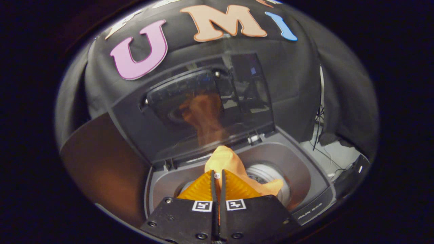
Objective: Put the clothes into the washing machine and then close the washing machine lid.
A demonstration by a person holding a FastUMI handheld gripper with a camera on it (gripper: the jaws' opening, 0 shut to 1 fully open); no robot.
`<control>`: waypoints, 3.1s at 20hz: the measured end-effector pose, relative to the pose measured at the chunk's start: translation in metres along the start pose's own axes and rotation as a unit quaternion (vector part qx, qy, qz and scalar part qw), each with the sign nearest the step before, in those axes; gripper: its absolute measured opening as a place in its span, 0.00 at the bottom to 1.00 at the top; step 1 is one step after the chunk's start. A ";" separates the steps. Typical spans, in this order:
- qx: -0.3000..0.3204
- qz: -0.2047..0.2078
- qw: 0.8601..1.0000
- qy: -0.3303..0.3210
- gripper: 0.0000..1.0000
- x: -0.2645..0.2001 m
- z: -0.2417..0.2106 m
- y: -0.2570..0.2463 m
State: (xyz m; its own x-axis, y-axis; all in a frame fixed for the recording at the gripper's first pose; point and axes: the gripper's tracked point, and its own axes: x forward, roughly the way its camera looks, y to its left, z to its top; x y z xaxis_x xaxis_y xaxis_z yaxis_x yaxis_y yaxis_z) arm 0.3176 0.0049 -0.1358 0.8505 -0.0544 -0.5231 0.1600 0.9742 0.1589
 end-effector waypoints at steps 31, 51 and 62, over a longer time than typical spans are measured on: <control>-0.039 -0.011 0.999 -0.035 0.97 -0.021 0.077 0.013; -0.081 -0.092 0.981 -0.151 0.97 0.030 0.247 0.061; -0.130 -0.075 0.973 -0.178 0.96 0.049 0.252 0.065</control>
State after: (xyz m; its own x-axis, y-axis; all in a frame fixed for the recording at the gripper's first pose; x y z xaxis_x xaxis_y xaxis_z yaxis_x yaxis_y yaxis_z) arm 0.4963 0.0102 0.0597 0.9540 -0.2282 -0.1943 0.2038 0.9693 -0.1376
